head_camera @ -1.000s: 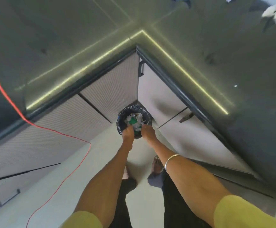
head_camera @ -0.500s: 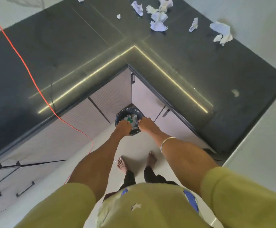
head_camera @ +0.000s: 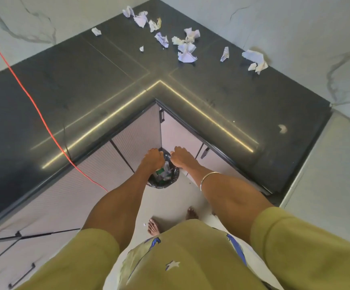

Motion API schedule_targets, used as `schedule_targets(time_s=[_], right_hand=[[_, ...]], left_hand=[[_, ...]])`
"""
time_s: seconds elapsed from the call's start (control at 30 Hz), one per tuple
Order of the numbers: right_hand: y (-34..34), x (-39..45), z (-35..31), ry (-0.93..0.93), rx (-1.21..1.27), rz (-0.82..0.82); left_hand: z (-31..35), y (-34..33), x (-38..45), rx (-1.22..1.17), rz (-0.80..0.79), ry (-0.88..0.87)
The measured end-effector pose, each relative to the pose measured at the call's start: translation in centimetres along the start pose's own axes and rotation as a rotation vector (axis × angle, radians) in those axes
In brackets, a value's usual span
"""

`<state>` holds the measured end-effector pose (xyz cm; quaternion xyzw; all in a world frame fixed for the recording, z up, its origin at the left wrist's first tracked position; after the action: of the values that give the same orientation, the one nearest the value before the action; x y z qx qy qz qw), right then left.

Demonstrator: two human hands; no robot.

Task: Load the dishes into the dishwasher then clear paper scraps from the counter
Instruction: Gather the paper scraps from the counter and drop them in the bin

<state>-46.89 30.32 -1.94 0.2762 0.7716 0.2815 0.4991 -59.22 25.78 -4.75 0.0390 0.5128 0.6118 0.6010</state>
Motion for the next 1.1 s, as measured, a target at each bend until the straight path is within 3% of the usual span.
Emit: schedule_targets(time_s=[0.4, 0.87, 1.1], right_hand=[[10.0, 0.8, -2.6, 0.065, 0.225, 0.412], [21.1, 5.3, 8.4, -0.067, 0.309, 0.536], [26.6, 6.8, 13.5, -0.115, 0.273, 0.542]], left_hand=[[9.1, 8.1, 4.6, 0.137, 0.138, -0.318], [22.1, 8.1, 10.4, 0.246, 0.178, -0.522], [28.1, 8.2, 13.7, 0.197, 0.169, -0.489]])
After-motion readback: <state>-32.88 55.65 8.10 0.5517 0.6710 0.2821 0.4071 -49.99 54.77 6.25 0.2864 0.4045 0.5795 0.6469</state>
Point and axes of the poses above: each hand's wrist, its own x-axis towards the middle knuckle, its own y-axis out of the back of the hand, z = x × y, the point moved 6 cm from there along x, towards the middle knuckle, and after that the axes turned 4 degrees about -z, right-handed, at the moved point
